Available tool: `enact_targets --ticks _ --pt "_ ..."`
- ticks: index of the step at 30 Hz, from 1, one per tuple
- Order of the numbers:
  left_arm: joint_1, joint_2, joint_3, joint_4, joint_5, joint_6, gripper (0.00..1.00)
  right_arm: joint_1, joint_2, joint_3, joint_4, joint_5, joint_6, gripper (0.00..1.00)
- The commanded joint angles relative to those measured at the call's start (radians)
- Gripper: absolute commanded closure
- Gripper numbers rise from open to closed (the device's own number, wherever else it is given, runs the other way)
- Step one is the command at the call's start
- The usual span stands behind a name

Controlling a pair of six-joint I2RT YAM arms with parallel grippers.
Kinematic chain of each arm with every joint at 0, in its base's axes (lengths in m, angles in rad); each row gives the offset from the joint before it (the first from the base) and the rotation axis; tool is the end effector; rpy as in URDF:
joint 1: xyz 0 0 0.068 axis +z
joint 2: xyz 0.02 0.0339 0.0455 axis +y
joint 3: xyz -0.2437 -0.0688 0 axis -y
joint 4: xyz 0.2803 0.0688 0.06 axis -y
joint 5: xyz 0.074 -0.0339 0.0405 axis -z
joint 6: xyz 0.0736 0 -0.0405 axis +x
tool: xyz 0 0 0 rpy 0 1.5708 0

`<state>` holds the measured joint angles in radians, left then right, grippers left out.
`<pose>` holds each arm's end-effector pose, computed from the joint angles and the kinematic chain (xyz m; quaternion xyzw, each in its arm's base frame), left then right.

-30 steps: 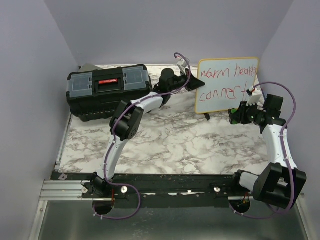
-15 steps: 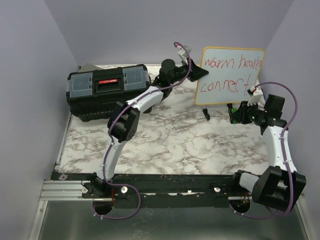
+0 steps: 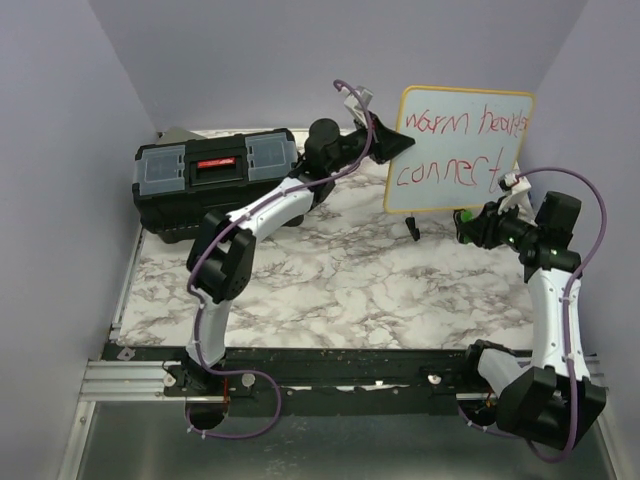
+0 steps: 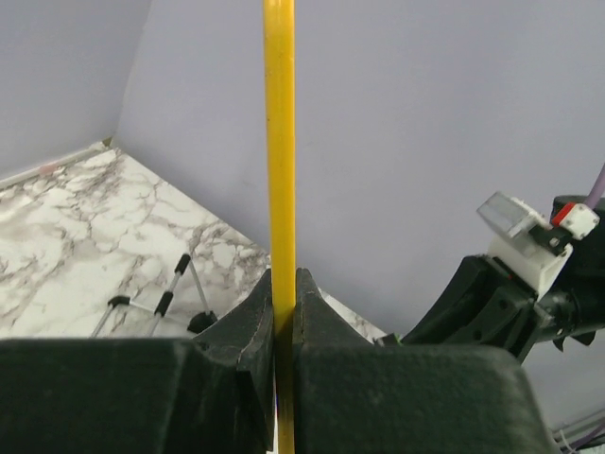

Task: Erase the whiteboard
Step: Pick up the whiteboard from the whiteboard stand.

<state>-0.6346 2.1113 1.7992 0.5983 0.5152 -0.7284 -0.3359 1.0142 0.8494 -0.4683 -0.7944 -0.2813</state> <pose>0.4319 -0.3630 0.3325 0.1766 0.5882 -0.6063 0.5052 0.2806 -0.0423 0.2593 -0.1523 0.8271 0.2022 0.5018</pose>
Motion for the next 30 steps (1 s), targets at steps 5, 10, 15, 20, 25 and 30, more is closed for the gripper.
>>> enact_targets --ticks 5,10,15,20,25,30 --pt "-0.006 -0.357 -0.387 0.302 -0.133 0.018 1.00 -0.005 -0.047 0.087 -0.177 -0.210 -0.122 0.99" --pt "0.001 -0.349 -0.430 0.374 -0.150 -0.001 1.00 -0.005 -0.055 0.085 -0.189 -0.221 -0.118 0.99" --pt "0.000 -0.297 -0.365 0.393 -0.179 0.013 1.00 -0.005 -0.056 0.063 -0.168 -0.220 -0.094 0.99" --pt "0.001 -0.229 -0.291 0.409 -0.213 -0.004 1.00 -0.005 -0.040 0.046 -0.139 -0.221 -0.070 0.99" --pt "0.003 -0.267 -0.343 0.425 -0.178 -0.010 1.00 -0.005 -0.029 0.041 -0.138 -0.210 -0.071 0.99" --pt "0.001 -0.396 -0.613 0.505 -0.194 -0.021 1.00 -0.005 -0.022 0.027 -0.133 -0.219 -0.070 0.99"
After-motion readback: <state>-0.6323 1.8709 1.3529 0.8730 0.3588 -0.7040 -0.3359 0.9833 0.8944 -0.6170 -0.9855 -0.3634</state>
